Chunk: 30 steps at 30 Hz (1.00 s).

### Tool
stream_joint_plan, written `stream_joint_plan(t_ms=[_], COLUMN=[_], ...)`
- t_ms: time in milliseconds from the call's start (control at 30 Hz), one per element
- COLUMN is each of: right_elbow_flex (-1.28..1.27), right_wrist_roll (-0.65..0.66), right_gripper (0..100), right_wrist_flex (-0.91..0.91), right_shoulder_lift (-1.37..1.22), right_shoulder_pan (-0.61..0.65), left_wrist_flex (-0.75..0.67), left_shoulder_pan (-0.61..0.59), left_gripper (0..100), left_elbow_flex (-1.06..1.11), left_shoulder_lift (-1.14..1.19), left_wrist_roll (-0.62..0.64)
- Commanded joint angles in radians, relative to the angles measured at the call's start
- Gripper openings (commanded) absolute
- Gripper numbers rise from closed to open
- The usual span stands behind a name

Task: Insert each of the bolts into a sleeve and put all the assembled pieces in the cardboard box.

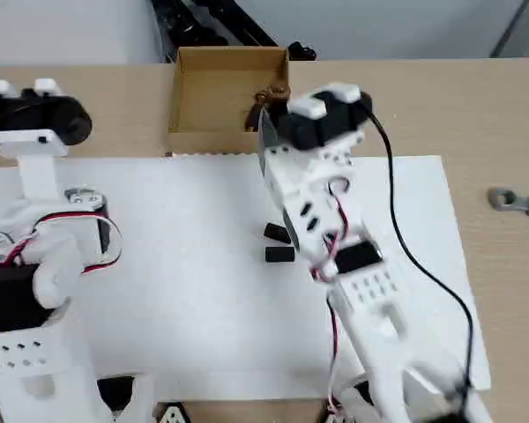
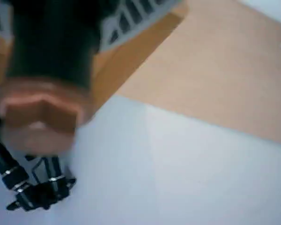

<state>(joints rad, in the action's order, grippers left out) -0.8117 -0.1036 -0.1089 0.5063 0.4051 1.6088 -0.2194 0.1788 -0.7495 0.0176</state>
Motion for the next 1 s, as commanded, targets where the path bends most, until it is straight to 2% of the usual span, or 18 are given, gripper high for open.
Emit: stream_joint_plan(t_ms=[0, 233, 533, 767, 967], right_elbow_flex=[0.153, 0.425, 0.744, 0.799, 0.789], right_wrist_roll=[0.005, 0.003, 0.009, 0.005, 0.005], right_gripper=[0.3, 0.7, 1.8, 23.0, 21.3], right_wrist_flex=[-0.154, -0.285, -0.280, -0.131, -0.117], right_shoulder_lift=[-0.194, -0.611, -0.992, -1.052, -0.990], right_shoulder_pan=[-0.028, -0.041, -0.039, -0.031, -0.033], left_wrist_flex=[0.023, 0.064, 0.063, 0.058, 0.058], left_shoulder_pan=[-0.040, -0.077, -0.077, -0.077, -0.077], left_gripper=[0, 0, 0, 0, 0], left_elbow_flex=[-0.038, -0.021, 0.036, 0.038, 0.085], left_shoulder_lift=[0.000, 0.000, -0.002, -0.041, -0.064], left_wrist_roll=[-0.011, -0.011, -0.008, -0.011, -0.012])
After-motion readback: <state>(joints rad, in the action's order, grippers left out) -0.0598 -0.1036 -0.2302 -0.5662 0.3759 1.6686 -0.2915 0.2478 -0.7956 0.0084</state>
